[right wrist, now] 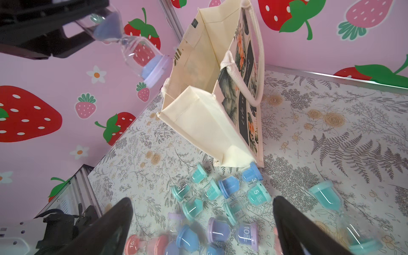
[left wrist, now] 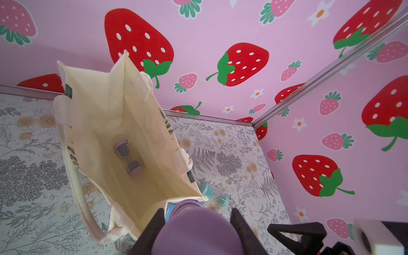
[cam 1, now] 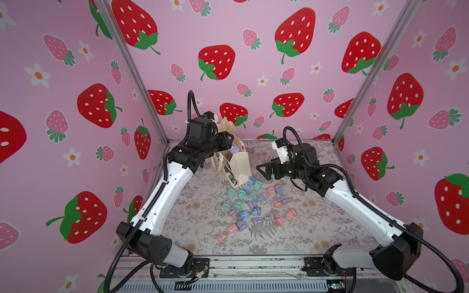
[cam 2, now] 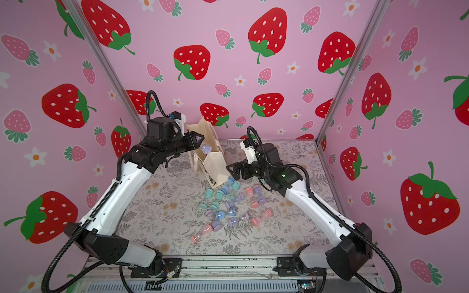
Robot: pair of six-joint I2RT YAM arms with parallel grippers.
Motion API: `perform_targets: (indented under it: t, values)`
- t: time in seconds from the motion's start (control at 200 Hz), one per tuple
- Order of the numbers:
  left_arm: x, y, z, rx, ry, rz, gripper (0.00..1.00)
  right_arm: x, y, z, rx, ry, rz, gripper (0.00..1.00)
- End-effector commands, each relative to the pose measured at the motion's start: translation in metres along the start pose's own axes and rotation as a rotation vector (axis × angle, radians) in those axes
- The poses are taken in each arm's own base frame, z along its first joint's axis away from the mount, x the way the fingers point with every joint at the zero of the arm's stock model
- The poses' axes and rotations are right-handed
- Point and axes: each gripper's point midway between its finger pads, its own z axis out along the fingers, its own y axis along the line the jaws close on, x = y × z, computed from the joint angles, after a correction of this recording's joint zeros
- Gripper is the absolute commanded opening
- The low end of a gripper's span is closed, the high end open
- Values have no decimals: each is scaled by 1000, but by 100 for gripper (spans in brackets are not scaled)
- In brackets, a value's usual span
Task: Put the hourglass into the canvas bag
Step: Place the hourglass in the canvas bag.
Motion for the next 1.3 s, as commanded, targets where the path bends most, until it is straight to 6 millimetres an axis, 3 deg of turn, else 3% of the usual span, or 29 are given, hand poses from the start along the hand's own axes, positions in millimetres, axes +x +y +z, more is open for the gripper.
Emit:
perform_targets:
  t: [0.0,0.16,0.35,0.695,0.961,1.291]
  values:
    - [-28,-5,5,42,-52,-49,22,-21,8,3,-32,-51,-46,99]
    - [-33,17,37,-24,-21,-76,22,-23,8,13,-38,-43,-41,99]
    - [-26,40,75,-84,34,-100,21,-20,3,18,-22,-30,-42,99]
    - [21,64,147,-141,224,-114,18,-9,-9,25,25,-3,-45,99]
    - [53,84,177,-211,313,-95,19,-1,-13,29,33,9,-38,99]
    - [76,111,196,-326,362,-56,22,4,-17,29,46,14,-35,99]
